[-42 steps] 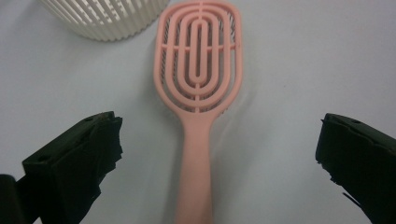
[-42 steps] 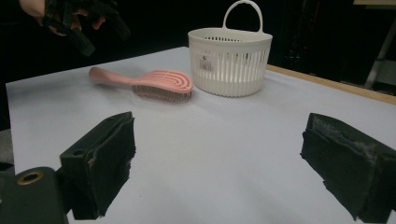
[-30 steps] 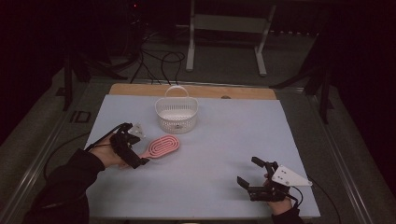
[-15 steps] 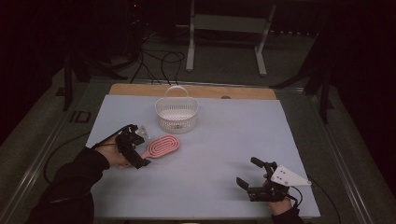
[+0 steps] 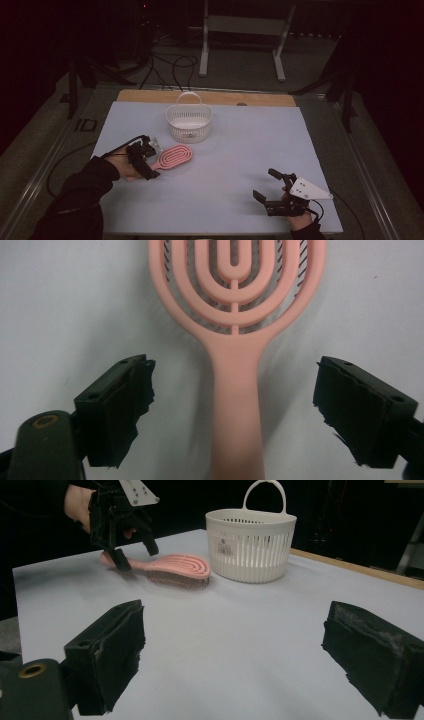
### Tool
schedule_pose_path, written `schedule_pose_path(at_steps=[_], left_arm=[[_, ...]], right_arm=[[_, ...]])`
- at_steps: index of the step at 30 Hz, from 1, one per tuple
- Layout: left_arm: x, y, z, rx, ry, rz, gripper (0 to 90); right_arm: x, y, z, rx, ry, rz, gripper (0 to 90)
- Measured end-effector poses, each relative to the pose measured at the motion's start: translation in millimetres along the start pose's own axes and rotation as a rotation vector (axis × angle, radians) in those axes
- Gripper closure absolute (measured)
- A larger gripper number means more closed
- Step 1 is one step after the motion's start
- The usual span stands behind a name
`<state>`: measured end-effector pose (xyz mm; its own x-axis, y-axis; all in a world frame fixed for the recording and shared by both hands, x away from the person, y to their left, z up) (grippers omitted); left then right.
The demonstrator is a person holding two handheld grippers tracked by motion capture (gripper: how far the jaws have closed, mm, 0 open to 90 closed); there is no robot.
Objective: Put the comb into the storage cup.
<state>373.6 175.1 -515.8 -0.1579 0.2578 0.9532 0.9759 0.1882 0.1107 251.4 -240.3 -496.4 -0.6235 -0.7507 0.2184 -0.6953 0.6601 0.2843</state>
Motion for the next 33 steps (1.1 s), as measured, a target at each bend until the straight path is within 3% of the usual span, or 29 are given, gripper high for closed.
schedule_pose_path(at_steps=[10,19,33], left_arm=[[-5.4,-0.6,-3.5,-0.004,0.047,0.019,25.9],[-8.7,1.6,-5.6,-0.002,0.089,0.04,44.8],[-13.7,3.3,-10.9,-0.004,0.15,0.073,63.2]], right_arm=[[-0.3,0.7,0.1,0.004,0.0,-0.004,9.9],[-0.3,0.3,0.8,0.001,0.006,-0.005,10.0],[0.0,0.9,0.2,0.002,0.002,-0.008,10.0]])
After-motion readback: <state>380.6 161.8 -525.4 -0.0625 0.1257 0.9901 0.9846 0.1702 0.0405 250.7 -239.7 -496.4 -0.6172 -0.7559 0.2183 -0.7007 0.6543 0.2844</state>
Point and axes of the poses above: each handheld gripper's, and its own axes: x roughly backward along the jaws, z roughly out of its underside, y roughly to its left, the point moved 4 cm from there along -x, roughly forward along the jaws, and after that the axes turned 15 degrees about -x, right-handed, at the moved point
